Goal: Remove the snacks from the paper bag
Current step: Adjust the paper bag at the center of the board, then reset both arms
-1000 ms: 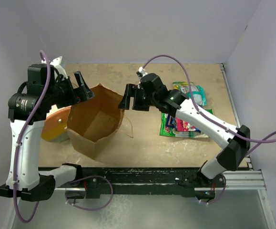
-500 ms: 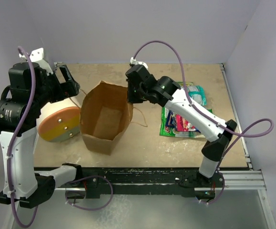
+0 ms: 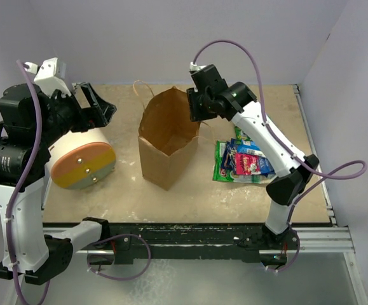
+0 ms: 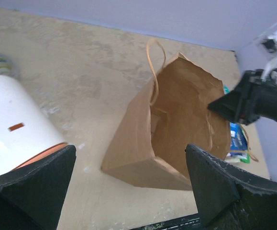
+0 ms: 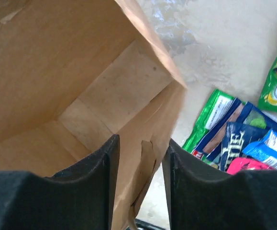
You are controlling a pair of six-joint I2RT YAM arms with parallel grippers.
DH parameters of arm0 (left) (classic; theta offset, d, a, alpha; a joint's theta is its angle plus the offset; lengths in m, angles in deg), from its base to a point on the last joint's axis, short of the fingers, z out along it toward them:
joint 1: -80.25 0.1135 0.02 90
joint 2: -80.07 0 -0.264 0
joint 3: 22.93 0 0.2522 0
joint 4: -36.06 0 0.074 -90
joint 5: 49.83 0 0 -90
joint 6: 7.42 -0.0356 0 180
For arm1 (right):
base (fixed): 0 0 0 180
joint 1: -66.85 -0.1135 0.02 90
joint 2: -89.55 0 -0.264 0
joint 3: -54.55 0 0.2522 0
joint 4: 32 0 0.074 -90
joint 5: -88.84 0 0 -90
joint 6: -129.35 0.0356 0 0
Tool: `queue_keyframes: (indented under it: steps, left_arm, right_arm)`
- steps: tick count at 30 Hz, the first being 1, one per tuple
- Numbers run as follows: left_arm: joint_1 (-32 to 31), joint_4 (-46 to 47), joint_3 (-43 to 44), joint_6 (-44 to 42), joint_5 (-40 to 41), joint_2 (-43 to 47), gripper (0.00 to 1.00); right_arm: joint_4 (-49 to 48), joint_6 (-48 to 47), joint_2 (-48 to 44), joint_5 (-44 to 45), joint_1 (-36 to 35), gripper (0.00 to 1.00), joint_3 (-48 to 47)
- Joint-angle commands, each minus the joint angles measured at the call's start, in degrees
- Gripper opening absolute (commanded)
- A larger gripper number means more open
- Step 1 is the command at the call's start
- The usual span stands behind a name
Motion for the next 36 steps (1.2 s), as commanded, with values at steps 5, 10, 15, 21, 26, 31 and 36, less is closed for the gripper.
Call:
queue_keyframes:
  steps: [5, 10, 15, 21, 26, 31, 36]
  left_arm:
    - [-0.1, 7.5, -0.3, -4.9, -7.5, 1.7, 0.99]
    - [-0.1, 9.2, -0.6, -5.9, -8.1, 3.3, 0.99]
    - [-0.1, 12.9, -3.6, -5.9, -10.1, 6.9, 0.99]
    - [-0.1, 16.9, -8.9, -4.7, -9.8, 13.1, 0.99]
    - [-0.1, 17.4, -12.3, -2.8, -7.3, 17.4, 0.99]
    - [-0.1, 19.4, -17.1, -1.4, -5.7, 22.8, 0.99]
    - [-0.1, 19.6, -19.0, -1.2, -3.4, 26.1, 0.99]
  right_arm:
    - [8.4, -6.3, 3.0, 3.4, -0.9, 0.81, -17.5]
    - [10.5, -5.1, -5.9, 3.2, -0.9, 1.00, -18.0]
    - [-1.8, -3.7, -26.0, 8.6, -1.0, 1.00, 1.3]
    - [-14.5, -1.3, -49.5, 10.3, -1.0, 0.99, 18.2]
    - [-18.2, 3.4, -58.6, 11.8, -1.0, 0.99, 23.4]
    - [-21.1, 5.4, -63.4, 12.0, -1.0, 0.99, 28.9]
    - [-20.6, 7.5, -64.2, 12.0, -1.1, 1.00, 31.4]
